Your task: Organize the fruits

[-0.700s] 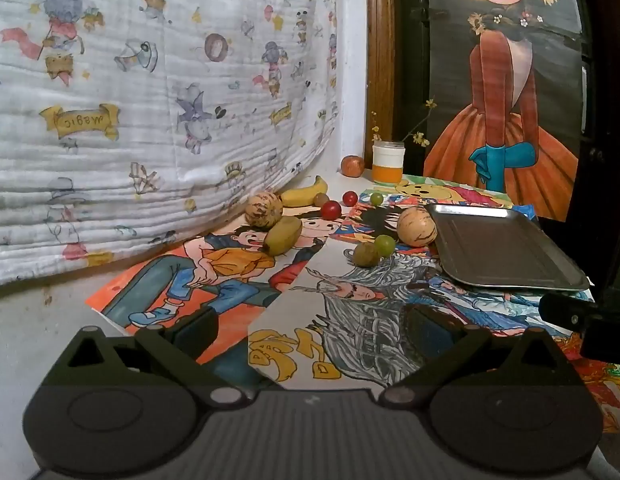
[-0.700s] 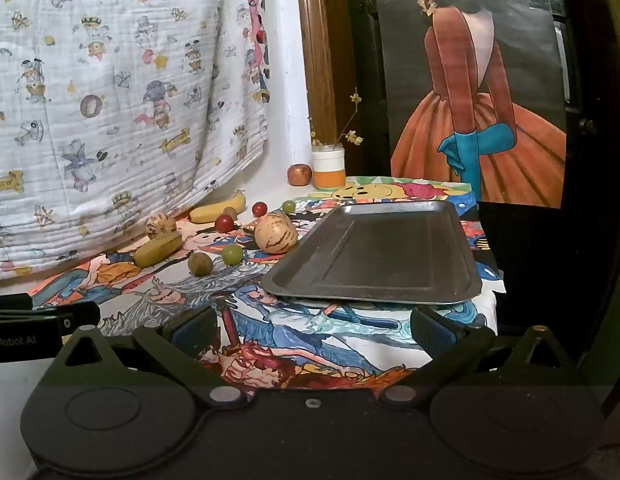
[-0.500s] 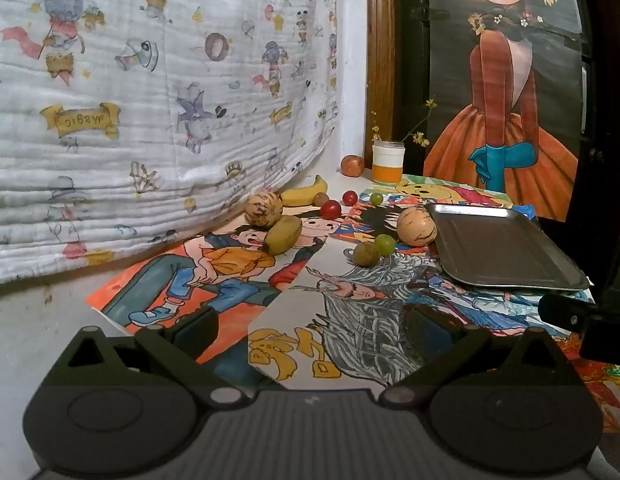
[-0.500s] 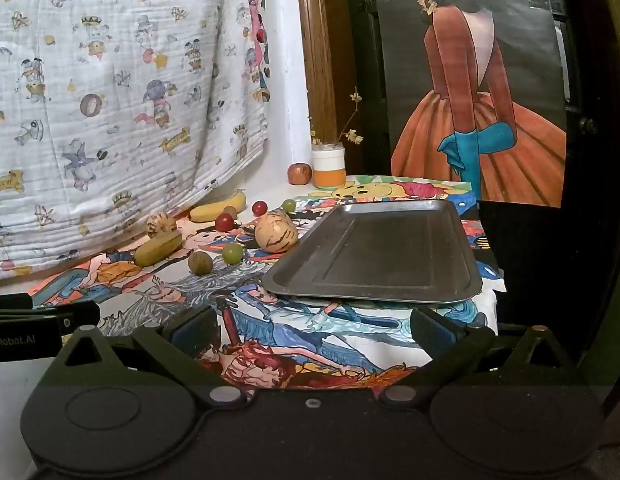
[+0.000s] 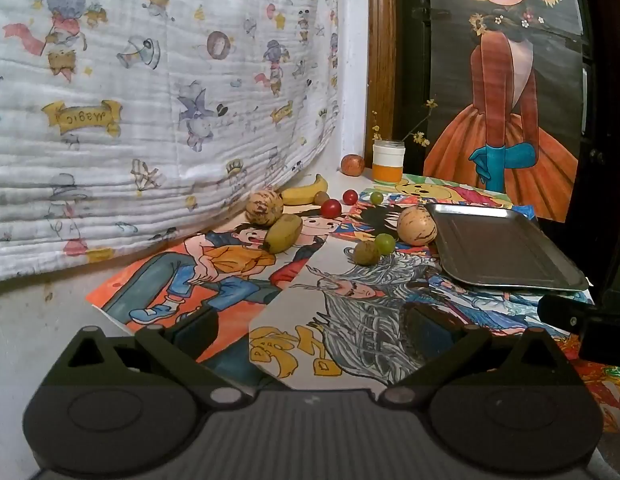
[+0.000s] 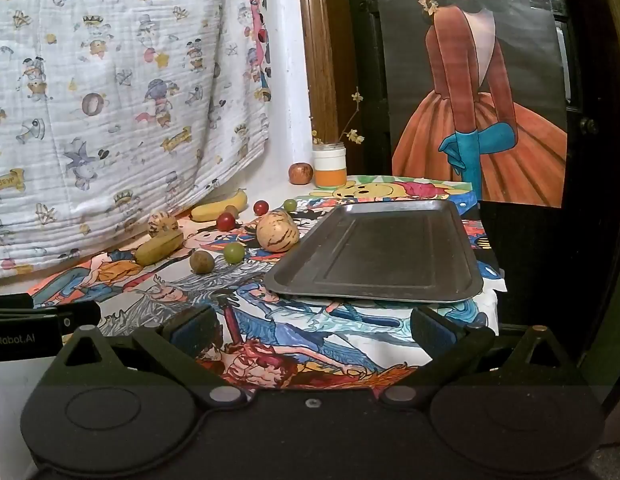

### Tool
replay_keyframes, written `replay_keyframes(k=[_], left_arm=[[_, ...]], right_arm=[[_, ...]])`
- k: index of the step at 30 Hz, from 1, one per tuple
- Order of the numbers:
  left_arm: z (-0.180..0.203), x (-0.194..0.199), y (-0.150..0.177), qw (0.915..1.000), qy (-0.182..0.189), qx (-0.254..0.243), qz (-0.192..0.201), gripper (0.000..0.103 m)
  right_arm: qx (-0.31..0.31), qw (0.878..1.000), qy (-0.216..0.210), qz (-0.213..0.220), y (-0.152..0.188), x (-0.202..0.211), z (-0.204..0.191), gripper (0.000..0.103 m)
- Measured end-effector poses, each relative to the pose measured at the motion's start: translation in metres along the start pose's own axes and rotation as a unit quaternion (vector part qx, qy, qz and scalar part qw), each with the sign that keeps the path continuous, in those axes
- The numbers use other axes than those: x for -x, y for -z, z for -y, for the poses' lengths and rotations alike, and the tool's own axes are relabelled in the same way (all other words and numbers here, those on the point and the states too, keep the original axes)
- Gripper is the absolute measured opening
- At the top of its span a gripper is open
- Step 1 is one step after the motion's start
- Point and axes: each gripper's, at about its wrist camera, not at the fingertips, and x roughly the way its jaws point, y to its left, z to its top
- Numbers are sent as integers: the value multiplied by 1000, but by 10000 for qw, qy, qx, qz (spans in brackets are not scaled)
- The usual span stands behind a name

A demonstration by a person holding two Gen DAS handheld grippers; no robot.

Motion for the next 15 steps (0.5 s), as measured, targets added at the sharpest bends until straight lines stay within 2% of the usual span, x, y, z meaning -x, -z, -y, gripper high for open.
replay_keyframes(k=[15], left_arm=[[0,0,0,10000,5,11,-11,103]], right_arm=[[2,10000,1,-3,1,0,-1,103]])
